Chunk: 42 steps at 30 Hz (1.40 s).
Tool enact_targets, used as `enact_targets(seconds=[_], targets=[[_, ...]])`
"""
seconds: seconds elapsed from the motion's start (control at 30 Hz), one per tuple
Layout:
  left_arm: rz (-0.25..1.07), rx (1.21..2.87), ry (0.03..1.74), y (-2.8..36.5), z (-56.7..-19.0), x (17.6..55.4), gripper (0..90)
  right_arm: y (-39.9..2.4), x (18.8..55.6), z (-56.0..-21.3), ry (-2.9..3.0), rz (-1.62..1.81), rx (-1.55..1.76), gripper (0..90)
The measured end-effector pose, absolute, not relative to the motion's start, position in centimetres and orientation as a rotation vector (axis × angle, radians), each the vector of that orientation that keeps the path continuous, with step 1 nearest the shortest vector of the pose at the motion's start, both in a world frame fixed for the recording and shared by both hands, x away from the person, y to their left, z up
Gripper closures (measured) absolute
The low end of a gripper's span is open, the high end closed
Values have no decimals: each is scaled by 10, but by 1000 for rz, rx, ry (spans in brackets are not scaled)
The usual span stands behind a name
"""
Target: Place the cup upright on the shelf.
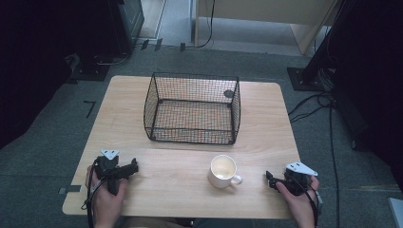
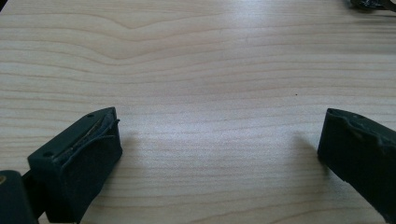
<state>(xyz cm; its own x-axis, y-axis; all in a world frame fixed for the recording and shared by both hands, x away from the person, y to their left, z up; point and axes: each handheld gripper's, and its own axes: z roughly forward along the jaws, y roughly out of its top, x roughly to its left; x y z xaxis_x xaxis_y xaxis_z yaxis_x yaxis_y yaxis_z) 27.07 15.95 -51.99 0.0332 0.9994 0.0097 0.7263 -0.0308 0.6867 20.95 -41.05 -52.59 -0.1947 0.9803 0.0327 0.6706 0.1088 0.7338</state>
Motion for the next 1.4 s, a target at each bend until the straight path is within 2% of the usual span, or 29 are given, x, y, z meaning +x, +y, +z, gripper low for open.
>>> enact_targets(seconds=[0.27, 0.77, 1.1, 1.4], targets=[[703, 1816, 1739, 159, -520, 271, 0, -397, 207, -521, 1988, 947, 1532, 135], [699, 1819, 1735, 159, -520, 271, 0, -366, 198, -491, 2058, 1268, 1358, 142], [697, 1821, 1730, 159, -520, 271, 0, -343, 192, -474, 2098, 1352, 1261, 138], [696, 1824, 1729, 157, -520, 271, 0, -329, 190, -475, 2189, 1383, 1188, 281]])
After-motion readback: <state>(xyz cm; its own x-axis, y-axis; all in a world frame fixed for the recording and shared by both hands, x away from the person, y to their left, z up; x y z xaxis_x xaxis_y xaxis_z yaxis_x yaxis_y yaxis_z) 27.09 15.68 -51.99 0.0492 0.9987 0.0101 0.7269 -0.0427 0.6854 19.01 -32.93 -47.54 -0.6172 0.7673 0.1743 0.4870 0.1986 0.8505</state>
